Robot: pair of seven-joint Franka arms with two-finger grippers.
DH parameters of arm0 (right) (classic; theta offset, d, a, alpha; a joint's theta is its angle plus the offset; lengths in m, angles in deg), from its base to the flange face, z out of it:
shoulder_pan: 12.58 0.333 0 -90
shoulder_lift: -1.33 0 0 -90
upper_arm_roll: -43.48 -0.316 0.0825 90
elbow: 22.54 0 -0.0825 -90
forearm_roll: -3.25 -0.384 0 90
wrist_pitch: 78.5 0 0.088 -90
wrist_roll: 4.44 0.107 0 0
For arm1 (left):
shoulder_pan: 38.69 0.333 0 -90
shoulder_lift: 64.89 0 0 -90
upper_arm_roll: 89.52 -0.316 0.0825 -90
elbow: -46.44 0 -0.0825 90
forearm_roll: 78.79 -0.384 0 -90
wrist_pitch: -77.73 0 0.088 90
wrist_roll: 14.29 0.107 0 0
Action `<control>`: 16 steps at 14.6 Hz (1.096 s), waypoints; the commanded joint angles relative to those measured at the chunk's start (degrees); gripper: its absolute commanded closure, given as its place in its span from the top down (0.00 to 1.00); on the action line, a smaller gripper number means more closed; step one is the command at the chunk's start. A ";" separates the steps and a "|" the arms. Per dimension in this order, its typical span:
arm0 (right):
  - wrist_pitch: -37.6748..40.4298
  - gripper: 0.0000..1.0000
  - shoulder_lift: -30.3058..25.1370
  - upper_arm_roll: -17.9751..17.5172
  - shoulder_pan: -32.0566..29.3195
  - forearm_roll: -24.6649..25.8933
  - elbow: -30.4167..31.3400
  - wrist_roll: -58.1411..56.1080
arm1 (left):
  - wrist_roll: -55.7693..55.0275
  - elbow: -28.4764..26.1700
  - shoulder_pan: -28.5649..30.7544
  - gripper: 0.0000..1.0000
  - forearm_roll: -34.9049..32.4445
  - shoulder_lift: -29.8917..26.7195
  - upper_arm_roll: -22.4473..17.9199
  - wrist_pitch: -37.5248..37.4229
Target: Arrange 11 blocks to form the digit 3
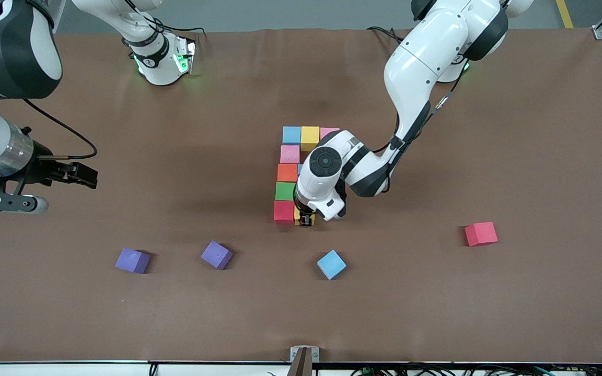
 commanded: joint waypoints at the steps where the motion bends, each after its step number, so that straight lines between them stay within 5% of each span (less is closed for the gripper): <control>1: 0.79 1.00 -0.46 -0.68 -0.34 -1.15 0.08 0.14 | 0.41 1.78 -0.50 1.00 -0.68 1.20 -0.38 -0.65; 9: 4.75 1.00 -0.98 -0.77 -0.25 -2.22 0.08 1.37 | 1.90 1.61 -0.33 1.00 -1.29 -1.43 -0.38 -2.06; 16: 5.62 1.00 -3.53 -0.33 -0.25 -2.22 1.14 0.23 | 11.01 0.21 1.77 1.00 -1.30 -13.28 -0.20 -13.73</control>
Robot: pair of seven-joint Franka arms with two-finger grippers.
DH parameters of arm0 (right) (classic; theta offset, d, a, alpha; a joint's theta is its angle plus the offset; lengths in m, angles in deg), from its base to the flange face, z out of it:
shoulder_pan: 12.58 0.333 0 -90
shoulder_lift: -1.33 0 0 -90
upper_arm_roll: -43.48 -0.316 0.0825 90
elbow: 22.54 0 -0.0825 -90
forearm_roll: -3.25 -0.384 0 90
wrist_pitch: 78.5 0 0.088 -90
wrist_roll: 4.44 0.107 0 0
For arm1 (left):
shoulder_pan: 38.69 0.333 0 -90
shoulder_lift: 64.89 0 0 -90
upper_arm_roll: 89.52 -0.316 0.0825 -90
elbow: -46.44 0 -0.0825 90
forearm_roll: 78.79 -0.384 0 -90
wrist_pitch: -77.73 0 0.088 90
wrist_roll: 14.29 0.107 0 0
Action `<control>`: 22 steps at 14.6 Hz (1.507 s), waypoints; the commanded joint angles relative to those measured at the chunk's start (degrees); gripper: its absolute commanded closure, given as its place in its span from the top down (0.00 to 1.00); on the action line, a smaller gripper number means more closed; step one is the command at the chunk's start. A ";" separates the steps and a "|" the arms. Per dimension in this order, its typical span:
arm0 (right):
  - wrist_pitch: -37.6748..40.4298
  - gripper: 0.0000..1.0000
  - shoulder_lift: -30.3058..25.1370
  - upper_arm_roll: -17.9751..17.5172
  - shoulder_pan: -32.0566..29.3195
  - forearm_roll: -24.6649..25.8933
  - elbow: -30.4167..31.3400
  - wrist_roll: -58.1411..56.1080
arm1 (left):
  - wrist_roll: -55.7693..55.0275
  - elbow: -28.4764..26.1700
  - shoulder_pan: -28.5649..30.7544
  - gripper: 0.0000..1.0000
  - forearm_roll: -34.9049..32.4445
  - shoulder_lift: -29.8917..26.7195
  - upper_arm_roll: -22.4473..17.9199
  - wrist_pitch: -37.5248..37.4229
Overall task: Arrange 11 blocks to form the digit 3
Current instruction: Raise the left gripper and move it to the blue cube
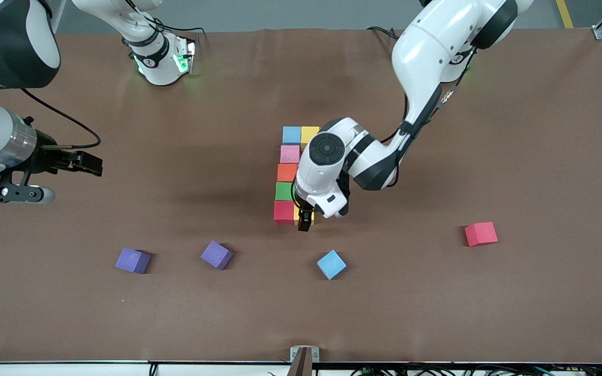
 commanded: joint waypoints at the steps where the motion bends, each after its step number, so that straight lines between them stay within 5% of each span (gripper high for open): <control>1: 0.64 1.00 -2.56 0.17 -0.20 -0.66 1.59 -0.72 | 7.77 -2.57 2.52 1.00 -0.69 -6.92 -0.01 -6.06; 4: 1.08 1.00 -3.00 3.77 0.76 -0.66 1.59 -5.81 | 19.71 -3.54 6.30 1.00 -0.25 -10.45 0.08 -11.34; 9: 1.69 1.00 -8.79 5.00 0.77 -0.66 5.97 -7.23 | 42.12 -3.54 12.19 1.00 0.01 -10.54 0.16 -14.24; 19: 3.54 1.00 -16.36 8.26 1.03 -0.39 8.80 -12.24 | 97.57 -13.64 33.09 0.99 -0.78 -11.34 0.16 -14.87; 22: 5.64 1.00 -18.38 8.26 1.03 0.40 8.71 -12.24 | 97.74 -12.33 32.77 0.99 0.01 -10.64 0.25 -14.69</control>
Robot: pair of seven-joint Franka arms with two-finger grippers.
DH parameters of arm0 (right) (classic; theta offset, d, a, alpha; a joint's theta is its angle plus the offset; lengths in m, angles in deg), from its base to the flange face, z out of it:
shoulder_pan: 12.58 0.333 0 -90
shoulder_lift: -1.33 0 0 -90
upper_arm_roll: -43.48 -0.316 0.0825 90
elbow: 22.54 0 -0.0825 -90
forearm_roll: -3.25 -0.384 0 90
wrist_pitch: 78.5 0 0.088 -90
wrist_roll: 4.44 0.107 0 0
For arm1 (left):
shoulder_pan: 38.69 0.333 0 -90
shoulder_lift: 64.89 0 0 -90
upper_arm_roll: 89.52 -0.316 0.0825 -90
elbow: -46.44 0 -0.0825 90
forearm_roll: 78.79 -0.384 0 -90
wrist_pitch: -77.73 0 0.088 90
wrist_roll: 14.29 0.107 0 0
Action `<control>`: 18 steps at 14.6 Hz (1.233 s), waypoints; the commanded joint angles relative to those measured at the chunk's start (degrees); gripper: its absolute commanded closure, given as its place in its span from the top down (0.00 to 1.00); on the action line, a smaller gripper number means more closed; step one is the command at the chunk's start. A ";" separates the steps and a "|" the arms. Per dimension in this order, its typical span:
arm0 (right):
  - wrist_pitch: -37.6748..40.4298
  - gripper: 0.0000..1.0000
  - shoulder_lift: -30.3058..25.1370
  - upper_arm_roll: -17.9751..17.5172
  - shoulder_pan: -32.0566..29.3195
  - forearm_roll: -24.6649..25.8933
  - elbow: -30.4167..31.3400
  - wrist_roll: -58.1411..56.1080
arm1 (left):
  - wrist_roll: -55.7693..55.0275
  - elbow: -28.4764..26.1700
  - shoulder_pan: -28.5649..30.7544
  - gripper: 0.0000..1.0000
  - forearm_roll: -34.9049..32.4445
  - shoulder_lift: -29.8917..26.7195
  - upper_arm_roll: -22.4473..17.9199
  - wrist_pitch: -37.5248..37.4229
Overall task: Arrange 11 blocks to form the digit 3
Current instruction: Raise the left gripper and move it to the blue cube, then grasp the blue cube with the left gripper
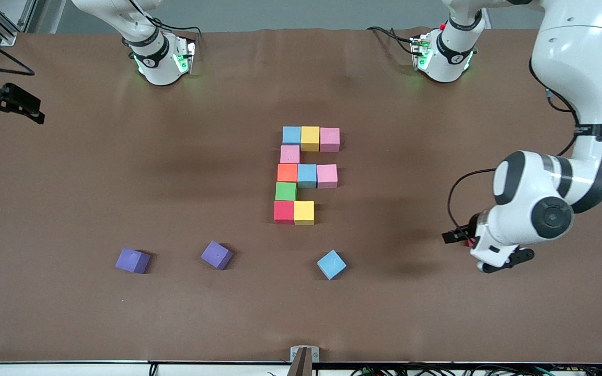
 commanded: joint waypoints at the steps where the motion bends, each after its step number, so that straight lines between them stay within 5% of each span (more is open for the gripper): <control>1: 0.86 1.00 -3.32 0.60 0.59 0.36 1.99 -0.54 | -4.80 1.13 -3.73 0.99 -0.09 0.80 0.52 0.79; 10: 0.42 1.00 -3.06 0.42 0.68 0.10 2.42 -0.46 | -35.93 17.31 -18.33 1.00 5.18 15.13 0.52 22.04; 18: 0.33 1.00 -2.98 0.42 0.77 0.19 2.42 -0.54 | -41.05 25.23 -23.17 1.00 5.45 24.10 0.26 29.78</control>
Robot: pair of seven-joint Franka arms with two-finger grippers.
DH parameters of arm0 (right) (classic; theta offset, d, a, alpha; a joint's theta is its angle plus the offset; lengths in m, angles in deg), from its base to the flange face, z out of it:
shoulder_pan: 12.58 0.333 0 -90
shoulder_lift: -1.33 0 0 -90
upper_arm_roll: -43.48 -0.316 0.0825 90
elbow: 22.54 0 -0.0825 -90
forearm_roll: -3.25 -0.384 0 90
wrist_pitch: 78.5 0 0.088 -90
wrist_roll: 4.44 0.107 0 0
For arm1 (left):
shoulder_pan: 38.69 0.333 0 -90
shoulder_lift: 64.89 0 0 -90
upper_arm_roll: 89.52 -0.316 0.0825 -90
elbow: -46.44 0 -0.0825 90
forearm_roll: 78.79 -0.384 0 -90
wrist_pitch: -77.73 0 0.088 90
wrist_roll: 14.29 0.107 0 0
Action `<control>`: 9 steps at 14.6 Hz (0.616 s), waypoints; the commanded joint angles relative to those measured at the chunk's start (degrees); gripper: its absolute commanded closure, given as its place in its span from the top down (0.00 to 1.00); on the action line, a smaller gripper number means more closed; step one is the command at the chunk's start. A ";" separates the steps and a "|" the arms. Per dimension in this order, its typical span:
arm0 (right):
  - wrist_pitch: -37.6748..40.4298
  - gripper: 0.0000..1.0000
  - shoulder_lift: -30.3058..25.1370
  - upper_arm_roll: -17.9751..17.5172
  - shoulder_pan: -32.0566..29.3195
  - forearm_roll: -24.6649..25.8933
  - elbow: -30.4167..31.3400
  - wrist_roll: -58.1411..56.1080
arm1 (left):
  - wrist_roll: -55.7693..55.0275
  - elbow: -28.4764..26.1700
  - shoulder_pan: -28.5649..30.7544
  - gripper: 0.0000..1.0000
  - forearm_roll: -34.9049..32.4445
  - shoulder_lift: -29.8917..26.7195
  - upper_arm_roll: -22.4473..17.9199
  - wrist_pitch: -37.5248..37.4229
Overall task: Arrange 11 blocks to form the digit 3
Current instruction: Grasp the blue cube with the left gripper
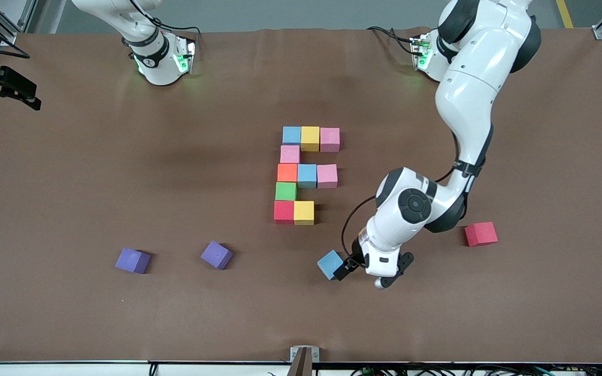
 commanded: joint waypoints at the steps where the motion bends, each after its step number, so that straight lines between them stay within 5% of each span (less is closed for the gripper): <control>1: -0.65 1.00 -1.05 0.40 0.53 0.17 1.33 -0.48 | -0.83 4.72 -1.47 1.00 0.96 3.52 -0.60 2.48; 9: -0.65 1.00 -1.05 0.40 0.53 0.17 1.33 -0.48 | -0.39 6.48 -2.61 1.00 0.96 9.40 -0.60 6.09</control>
